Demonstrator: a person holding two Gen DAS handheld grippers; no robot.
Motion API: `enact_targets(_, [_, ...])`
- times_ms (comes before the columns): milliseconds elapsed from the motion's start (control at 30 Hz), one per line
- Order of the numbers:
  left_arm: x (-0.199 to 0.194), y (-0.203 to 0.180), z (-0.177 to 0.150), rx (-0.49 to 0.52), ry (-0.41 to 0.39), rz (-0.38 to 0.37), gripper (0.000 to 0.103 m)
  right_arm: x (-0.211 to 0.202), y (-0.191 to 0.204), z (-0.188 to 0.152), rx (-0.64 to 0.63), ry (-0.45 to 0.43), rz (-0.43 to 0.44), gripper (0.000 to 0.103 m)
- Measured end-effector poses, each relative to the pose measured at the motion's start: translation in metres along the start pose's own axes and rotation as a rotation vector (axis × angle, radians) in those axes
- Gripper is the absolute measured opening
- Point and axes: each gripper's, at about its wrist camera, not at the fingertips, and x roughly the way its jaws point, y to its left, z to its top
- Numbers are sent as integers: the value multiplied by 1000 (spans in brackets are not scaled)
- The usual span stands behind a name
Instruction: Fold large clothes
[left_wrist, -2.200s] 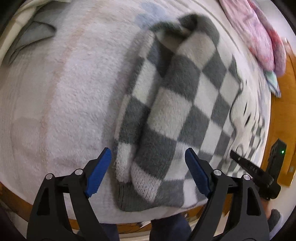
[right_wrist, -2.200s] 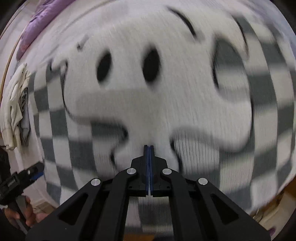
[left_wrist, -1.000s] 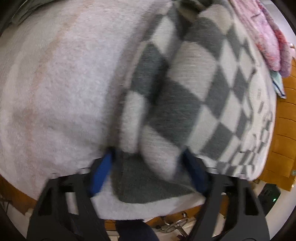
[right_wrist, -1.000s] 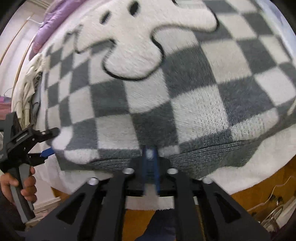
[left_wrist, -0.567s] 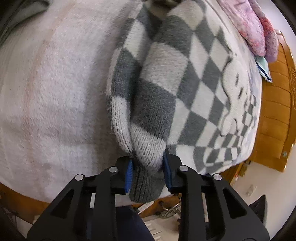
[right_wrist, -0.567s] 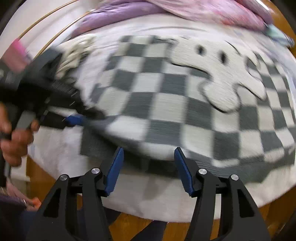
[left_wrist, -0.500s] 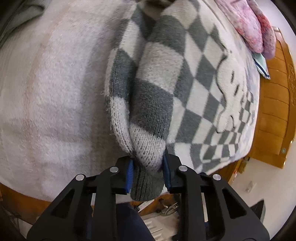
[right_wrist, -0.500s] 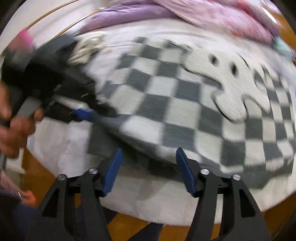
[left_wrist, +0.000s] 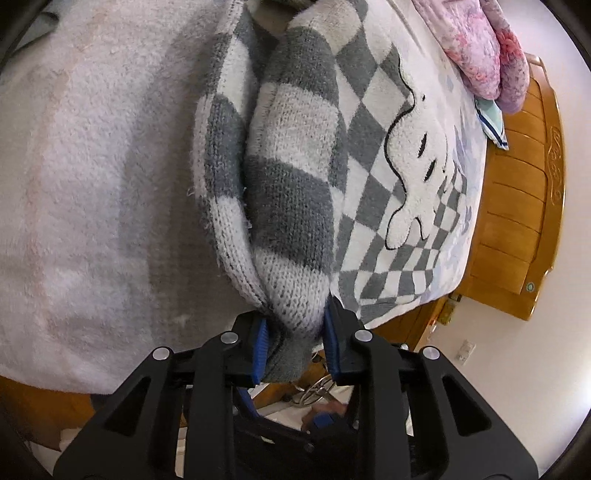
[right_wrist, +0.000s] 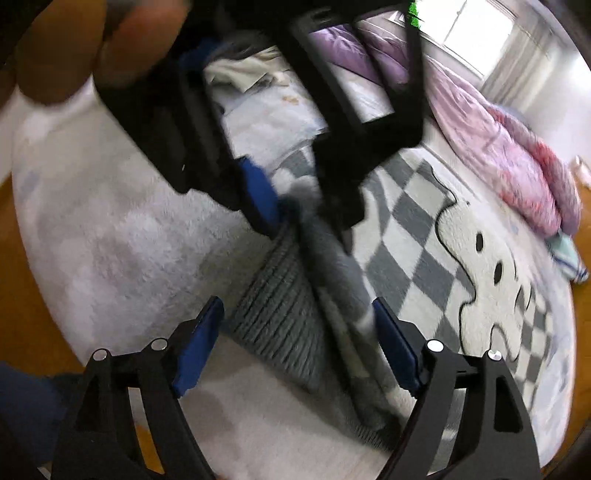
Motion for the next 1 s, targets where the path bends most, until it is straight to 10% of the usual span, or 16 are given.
enact_targets(267, [5,2,6,12,21,39,26,19,-22,-2,36,99,-44,25])
enact_targets(433, [10,7,18,-34,40,59,50,15,-42,3,106,112,-2,20])
enact_targets(500, [0,4,27,-14,-49,146,77,11,-46,4,124,110,-4,20])
enact_targets(600, [-4,1,48,-9,-83,148,79,4,-55,5,176,112,5,19])
enact_targets(800, [1,-16,105,20,-113,233,77,-9,-75,10,274,114,33,19])
enact_targets(867, [-10,-28,115,52,-145,220,44,-17,-79,8,324,106,46,19])
enact_targets(1000, [-33,-64,110,160,-182,203,30,-36,-115,10,501,92,77,19])
